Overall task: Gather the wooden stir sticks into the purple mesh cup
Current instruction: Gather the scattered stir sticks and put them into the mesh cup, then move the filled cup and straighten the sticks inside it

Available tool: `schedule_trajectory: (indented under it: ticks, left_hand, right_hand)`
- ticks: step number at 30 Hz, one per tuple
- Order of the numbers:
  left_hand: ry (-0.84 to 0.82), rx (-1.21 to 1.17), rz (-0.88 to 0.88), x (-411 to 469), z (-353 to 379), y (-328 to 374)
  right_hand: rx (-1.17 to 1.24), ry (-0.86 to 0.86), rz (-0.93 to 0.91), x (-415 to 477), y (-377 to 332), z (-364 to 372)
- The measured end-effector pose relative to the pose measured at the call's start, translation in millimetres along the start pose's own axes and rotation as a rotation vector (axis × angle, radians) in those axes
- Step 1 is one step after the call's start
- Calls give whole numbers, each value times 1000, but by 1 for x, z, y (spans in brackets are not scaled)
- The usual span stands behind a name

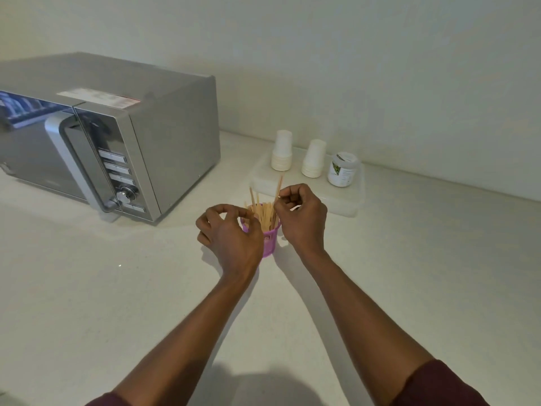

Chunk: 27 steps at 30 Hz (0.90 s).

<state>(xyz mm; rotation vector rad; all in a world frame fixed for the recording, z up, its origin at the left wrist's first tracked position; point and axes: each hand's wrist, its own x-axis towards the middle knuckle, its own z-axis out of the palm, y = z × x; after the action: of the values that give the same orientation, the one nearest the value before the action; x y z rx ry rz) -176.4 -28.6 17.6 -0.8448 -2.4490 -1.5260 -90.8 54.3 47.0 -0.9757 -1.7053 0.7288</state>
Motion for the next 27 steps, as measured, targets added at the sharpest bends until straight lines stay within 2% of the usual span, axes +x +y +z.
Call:
schedule_trajectory:
  ticks: [5,9,12,14,16,21,24,27]
  left_hand:
    - [-25,-1,11,-6,-1,-5]
    - [-36,-97,23,-2,-2,-12]
    - [-214,-188,-40,-3,-1,-20]
    - [-353,-241,-57,-6,0,-24]
    - [-454,-323,-64,-7,2,-27]
    - [-505,-506,-109,-4,7,-29]
    - [-480,-489,-79,-4,10,-35]
    - [-491,-474,-74,-3,14,-38]
  right_hand:
    - [-77,32,12,-14,19,7]
    - [-47,96,-78,-18,22,5]
    - [13,105,-125,-11,23,3]
    - [24,-6,-112,-1,23,1]
    - [-31,-198,-122,8,20,-2]
    - [-225,-680,-277,20,13,-7]
    - [-419,-741,-372,15,20,-7]
    - [-399,-678,-436,13,16,-10]
